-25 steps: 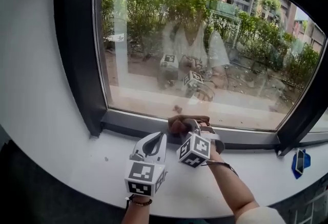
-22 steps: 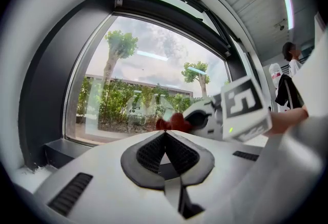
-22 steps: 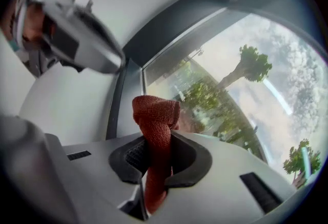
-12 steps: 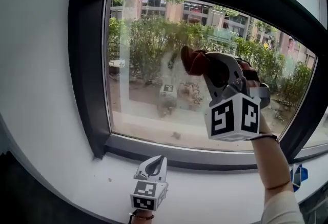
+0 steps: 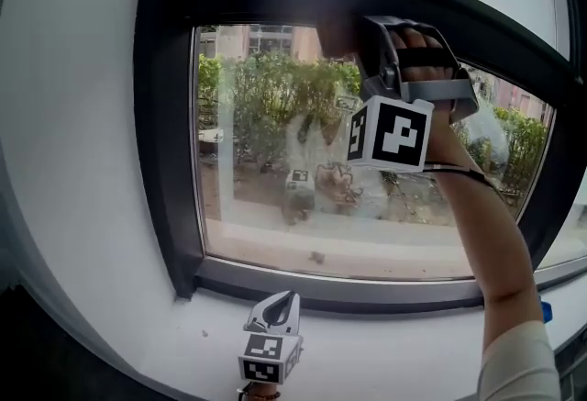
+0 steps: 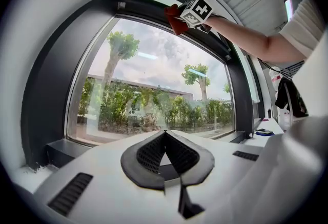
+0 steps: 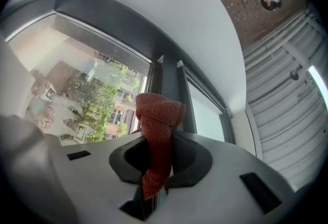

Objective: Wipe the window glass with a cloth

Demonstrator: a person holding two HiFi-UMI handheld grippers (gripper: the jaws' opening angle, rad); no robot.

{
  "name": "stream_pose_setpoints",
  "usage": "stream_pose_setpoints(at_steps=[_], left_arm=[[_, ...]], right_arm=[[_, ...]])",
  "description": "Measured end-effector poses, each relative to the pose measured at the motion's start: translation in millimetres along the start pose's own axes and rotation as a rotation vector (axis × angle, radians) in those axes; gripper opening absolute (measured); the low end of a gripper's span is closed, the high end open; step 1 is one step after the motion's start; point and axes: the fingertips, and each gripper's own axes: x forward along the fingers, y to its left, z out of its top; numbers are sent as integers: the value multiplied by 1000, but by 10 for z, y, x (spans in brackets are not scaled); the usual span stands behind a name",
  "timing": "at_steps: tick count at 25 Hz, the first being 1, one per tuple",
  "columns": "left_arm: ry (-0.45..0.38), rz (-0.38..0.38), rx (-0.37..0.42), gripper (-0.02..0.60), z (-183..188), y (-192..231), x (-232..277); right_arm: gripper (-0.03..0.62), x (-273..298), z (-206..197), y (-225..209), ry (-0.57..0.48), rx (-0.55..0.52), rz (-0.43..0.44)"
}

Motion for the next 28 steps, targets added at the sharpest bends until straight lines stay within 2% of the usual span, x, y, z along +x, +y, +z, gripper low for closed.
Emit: stream_pose_setpoints(at_steps=[9,15,18,28], left_arm=[[2,2,-7,20,-21,52,-41],[4,8,-16,20,-53,113,-12],[12,0,-14,20,-98,102,30],[16,-10,-3,20,-115,74,59]], right_arm=[[69,166,231,363,-17,-94,26],[69,328,234,606,-3,2,98],[69,265,269,713,-19,9,113],[69,26,448,1106,-35,97,237]])
